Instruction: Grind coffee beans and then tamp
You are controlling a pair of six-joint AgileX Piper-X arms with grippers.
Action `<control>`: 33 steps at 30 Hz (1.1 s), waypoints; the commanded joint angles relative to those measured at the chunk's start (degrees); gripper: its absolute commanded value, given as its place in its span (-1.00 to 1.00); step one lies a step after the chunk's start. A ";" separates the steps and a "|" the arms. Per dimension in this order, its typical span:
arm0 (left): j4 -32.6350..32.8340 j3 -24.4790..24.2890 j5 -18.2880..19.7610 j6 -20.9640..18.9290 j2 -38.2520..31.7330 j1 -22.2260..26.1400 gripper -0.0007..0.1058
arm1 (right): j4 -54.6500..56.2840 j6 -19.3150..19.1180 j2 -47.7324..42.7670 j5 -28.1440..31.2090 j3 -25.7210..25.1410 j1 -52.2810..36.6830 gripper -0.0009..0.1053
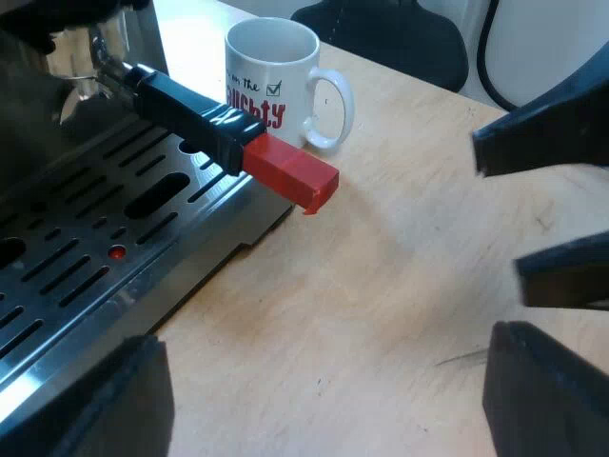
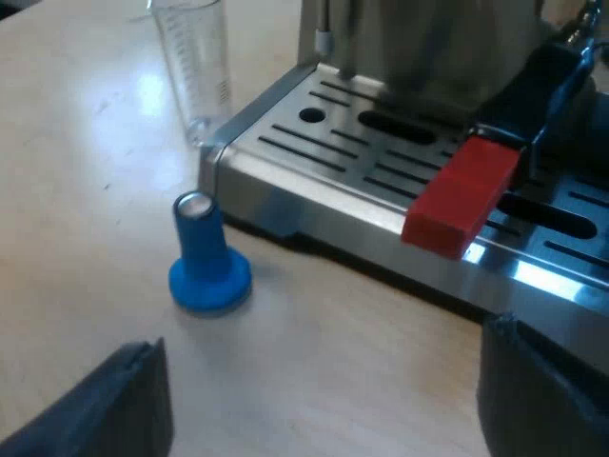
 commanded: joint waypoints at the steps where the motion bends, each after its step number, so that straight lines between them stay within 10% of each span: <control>1: -0.58 -0.07 0.55 -0.01 0.05 -0.17 0.30 | -3.66 3.29 2.68 2.62 -0.05 0.06 -0.03; 15: -0.58 -0.07 0.55 -0.01 0.05 -0.17 0.30 | -18.21 5.00 15.37 7.41 -0.05 0.06 -0.98; 33: -0.58 -0.07 0.55 -0.01 0.05 -0.17 0.30 | -22.67 5.60 20.66 18.26 -0.05 -1.62 -0.98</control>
